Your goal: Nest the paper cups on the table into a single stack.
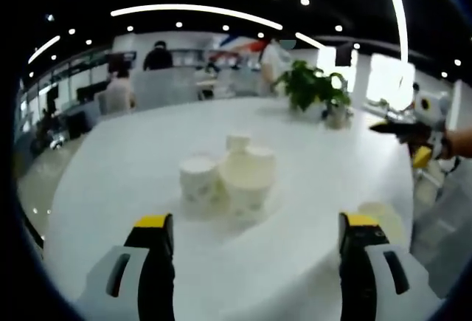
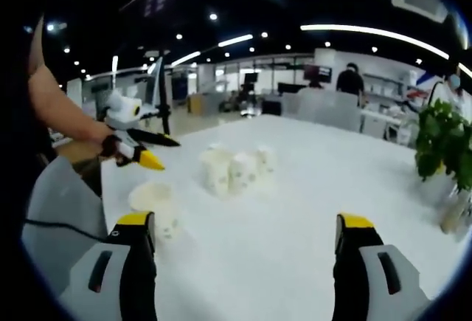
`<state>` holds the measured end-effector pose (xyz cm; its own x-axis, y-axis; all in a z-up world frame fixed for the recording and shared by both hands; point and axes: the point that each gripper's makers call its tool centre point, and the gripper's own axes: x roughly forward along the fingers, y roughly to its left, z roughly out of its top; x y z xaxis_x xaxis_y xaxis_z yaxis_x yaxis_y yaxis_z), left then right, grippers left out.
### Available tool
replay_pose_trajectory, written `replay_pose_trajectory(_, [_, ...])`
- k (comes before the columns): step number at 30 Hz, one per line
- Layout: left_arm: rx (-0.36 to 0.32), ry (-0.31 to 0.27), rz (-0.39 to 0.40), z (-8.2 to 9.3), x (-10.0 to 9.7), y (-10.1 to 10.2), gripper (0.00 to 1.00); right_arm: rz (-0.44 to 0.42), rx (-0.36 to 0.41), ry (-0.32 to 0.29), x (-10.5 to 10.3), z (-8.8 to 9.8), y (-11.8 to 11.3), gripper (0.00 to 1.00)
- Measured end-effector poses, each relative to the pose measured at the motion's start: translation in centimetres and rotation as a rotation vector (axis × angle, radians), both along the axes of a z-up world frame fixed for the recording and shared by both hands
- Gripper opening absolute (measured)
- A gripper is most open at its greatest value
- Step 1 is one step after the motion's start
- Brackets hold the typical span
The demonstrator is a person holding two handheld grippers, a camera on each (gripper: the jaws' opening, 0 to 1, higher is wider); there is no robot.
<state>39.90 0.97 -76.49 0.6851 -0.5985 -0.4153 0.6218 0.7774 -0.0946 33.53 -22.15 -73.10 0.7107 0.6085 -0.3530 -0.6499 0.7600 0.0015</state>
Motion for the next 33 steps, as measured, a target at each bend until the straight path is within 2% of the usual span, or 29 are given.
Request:
replay_pose_trajectory(8, [0.008,-0.038,-0.051,-0.1,1.2,-1.8,0.73,-0.005,0.005,0.010,-0.3,-0.3,0.0,1.00])
replay_pose_trajectory(20, [0.014,-0.028,-0.059,-1.2,2.9,-2.8,0.65,-0.002,0.003,0.016,-0.5,-0.5,-0.2,1.00])
replay_pose_trajectory(28, [0.050,-0.037,-0.056,-2.5,4.2,-3.7,0.63,0.000,0.005,0.026,-0.8,-0.8,-0.1,1.00])
replay_pose_trajectory(31, [0.046,-0.042,-0.053,-2.5,4.7,-4.0,0.59,0.004,-0.005,0.031,-0.8,-1.0,-0.1,1.00])
replay_pose_trajectory(33, [0.069,-0.051,-0.061,-2.8,5.1,-4.3,0.53,0.003,-0.010,0.034,-0.8,-1.0,-0.1,1.00])
